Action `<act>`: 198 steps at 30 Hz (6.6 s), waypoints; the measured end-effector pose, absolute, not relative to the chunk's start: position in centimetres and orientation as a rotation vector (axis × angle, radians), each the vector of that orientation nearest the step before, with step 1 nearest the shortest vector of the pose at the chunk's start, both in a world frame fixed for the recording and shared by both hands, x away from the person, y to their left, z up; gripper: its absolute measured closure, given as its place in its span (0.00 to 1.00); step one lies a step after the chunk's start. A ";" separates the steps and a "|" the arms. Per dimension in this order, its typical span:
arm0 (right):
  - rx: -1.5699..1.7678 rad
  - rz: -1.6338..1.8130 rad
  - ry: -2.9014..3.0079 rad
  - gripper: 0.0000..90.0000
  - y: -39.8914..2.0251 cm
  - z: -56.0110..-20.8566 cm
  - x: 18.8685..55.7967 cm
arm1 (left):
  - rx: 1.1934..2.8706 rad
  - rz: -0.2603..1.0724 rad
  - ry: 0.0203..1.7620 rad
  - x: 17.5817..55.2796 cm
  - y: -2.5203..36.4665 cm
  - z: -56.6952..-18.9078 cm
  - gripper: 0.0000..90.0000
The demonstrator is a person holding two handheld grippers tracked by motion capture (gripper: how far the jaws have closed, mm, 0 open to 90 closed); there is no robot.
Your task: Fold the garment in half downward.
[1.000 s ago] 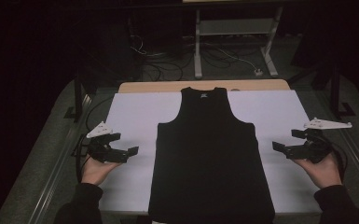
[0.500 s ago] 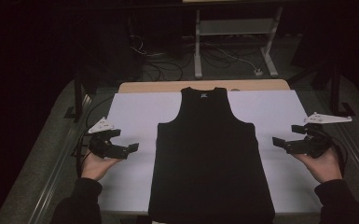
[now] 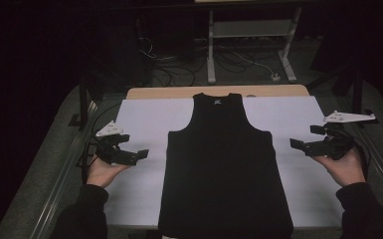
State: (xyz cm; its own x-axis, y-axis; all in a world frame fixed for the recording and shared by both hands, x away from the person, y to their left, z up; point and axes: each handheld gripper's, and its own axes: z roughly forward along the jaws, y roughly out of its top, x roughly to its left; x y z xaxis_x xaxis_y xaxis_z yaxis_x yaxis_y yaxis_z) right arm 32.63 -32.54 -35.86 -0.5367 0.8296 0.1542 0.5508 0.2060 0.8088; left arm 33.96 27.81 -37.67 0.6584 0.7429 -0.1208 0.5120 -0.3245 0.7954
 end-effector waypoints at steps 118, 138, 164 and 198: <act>1.414 1.089 2.386 0.00 -28.1 -42.0 43.5 | 2.125 0.125 0.991 45.4 22.7 -41.8 0.00; 1.438 1.064 2.408 0.20 -28.0 -43.7 43.9 | 2.129 0.100 1.061 46.3 22.4 -44.1 0.07; 1.476 1.009 2.367 0.78 -27.7 -44.5 44.3 | 2.123 0.158 1.056 46.3 21.3 -44.5 0.63; 1.574 1.361 2.291 0.95 -29.6 -42.3 41.0 | 1.897 0.161 1.067 42.1 22.3 -41.2 0.97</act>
State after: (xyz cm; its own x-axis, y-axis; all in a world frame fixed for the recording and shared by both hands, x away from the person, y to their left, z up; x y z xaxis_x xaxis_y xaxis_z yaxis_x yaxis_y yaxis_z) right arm 40.97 -29.64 -42.28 -0.4821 0.7729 0.4125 0.7320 0.0967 0.6744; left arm 42.07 22.28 -41.18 0.6152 0.7294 -0.2992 0.6082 -0.1976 0.7688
